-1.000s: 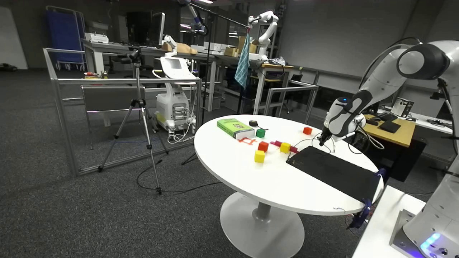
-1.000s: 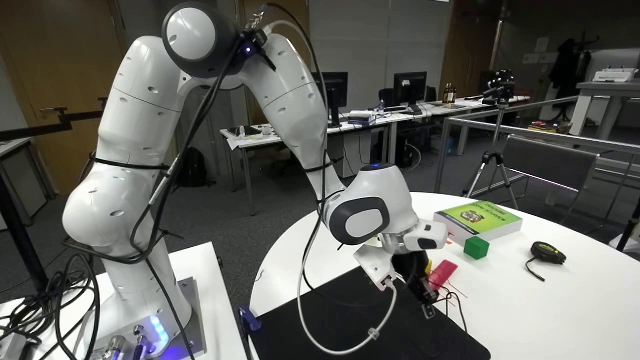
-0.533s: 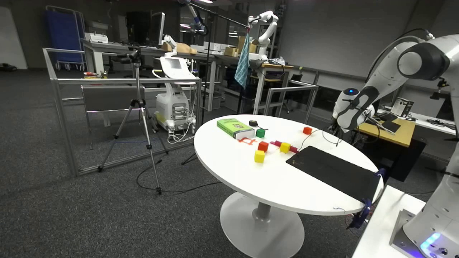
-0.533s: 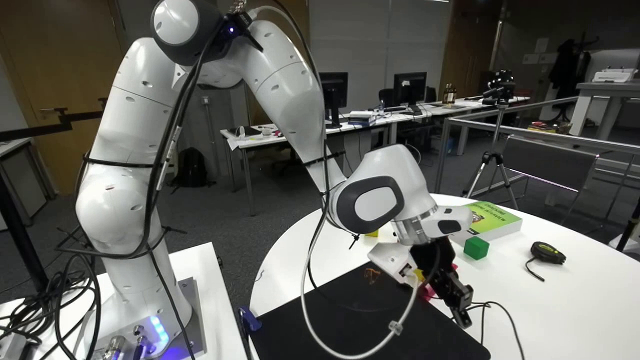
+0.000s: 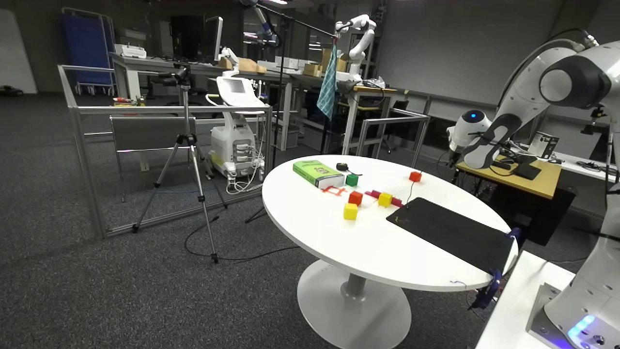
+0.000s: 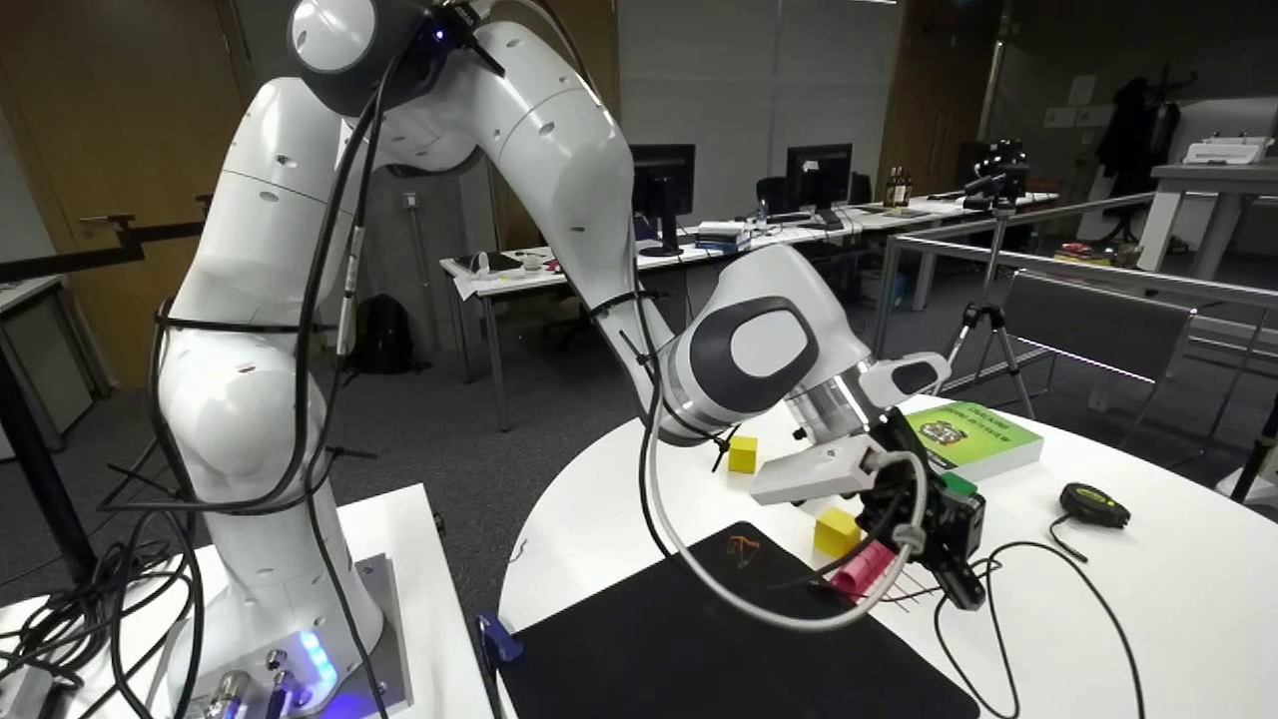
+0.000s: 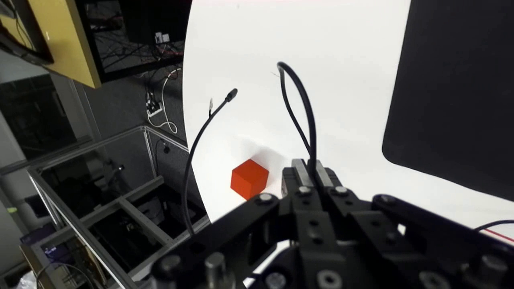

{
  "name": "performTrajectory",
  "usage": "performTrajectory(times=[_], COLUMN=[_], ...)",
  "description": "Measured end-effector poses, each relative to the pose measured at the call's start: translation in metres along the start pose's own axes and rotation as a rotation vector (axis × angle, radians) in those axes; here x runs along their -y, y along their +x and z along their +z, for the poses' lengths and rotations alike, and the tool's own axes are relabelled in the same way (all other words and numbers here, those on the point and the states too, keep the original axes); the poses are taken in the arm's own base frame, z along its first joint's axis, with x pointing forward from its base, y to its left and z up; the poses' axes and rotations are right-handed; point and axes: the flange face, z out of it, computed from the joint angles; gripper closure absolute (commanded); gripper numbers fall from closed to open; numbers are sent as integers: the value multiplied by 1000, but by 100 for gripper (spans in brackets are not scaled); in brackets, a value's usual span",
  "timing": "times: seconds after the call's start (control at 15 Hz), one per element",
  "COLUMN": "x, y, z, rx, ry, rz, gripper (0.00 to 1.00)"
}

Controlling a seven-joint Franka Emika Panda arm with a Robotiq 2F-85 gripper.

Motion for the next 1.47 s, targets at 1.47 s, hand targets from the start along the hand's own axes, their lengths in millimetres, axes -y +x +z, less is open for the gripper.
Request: performTrajectory(times=[1.47], x=[6], y=[28], z=[-160], rx=[-523], ry=[-100], rz=[-147], gripper=[99])
